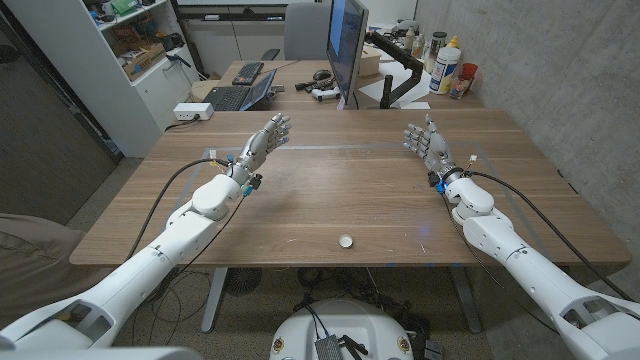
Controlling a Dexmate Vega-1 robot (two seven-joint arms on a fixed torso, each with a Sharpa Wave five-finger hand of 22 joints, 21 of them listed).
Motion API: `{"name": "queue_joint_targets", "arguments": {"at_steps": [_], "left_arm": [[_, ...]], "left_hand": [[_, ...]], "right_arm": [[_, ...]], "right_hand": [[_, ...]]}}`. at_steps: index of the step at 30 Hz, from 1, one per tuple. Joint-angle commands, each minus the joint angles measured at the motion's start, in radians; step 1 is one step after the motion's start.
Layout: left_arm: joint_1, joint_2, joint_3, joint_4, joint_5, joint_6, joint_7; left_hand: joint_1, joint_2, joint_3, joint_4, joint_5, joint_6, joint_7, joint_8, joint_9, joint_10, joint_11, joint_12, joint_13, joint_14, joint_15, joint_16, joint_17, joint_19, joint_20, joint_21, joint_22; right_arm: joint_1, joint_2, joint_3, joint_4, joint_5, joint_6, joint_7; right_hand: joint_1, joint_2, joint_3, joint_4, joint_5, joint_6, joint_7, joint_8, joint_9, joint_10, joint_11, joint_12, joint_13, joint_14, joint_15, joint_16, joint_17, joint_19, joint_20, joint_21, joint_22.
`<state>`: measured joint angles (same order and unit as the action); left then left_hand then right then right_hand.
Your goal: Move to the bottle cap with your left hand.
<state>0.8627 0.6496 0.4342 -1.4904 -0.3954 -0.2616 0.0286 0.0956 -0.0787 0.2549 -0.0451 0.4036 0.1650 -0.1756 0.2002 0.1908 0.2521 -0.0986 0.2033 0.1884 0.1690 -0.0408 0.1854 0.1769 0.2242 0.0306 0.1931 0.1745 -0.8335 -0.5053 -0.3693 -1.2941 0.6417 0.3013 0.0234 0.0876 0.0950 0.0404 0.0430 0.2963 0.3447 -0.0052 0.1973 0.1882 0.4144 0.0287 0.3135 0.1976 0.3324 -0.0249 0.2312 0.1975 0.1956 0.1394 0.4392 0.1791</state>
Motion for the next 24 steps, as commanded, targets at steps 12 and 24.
{"name": "queue_joint_targets", "arguments": {"at_steps": [12,24], "left_arm": [[0.02,0.024,0.041,-0.095,0.297,0.018,0.187],[0.033,0.006,0.04,-0.077,0.388,-0.031,0.26]], "left_hand": [[0.031,-0.001,0.006,-0.024,0.023,0.092,-0.02,0.03,0.002,0.084,-0.027,0.026,0.003,0.036,-0.08,0.011,0.002,0.03,-0.016,0.009,0.002],[-0.016,-0.031,-0.029,-0.013,0.045,0.057,-0.033,0.005,0.001,0.006,-0.014,-0.008,0.002,0.032,-0.125,0.005,0.004,0.049,-0.09,0.009,0.002]], "right_arm": [[0.011,0.003,0.003,0.027,0.006,0.014,0.019],[0.01,-0.001,0.005,0.017,0.001,0.011,0.008]], "right_hand": [[0.001,0.016,0.005,0.0,0.007,0.006,-0.004,0.003,0.004,0.009,0.0,-0.006,0.003,0.004,0.003,-0.001,0.006,0.006,0.002,-0.009,0.005],[0.001,0.016,0.004,0.0,0.007,0.005,-0.003,0.003,0.004,0.009,-0.001,-0.008,0.004,0.005,0.004,-0.003,0.006,0.008,0.002,-0.013,0.005]]}}
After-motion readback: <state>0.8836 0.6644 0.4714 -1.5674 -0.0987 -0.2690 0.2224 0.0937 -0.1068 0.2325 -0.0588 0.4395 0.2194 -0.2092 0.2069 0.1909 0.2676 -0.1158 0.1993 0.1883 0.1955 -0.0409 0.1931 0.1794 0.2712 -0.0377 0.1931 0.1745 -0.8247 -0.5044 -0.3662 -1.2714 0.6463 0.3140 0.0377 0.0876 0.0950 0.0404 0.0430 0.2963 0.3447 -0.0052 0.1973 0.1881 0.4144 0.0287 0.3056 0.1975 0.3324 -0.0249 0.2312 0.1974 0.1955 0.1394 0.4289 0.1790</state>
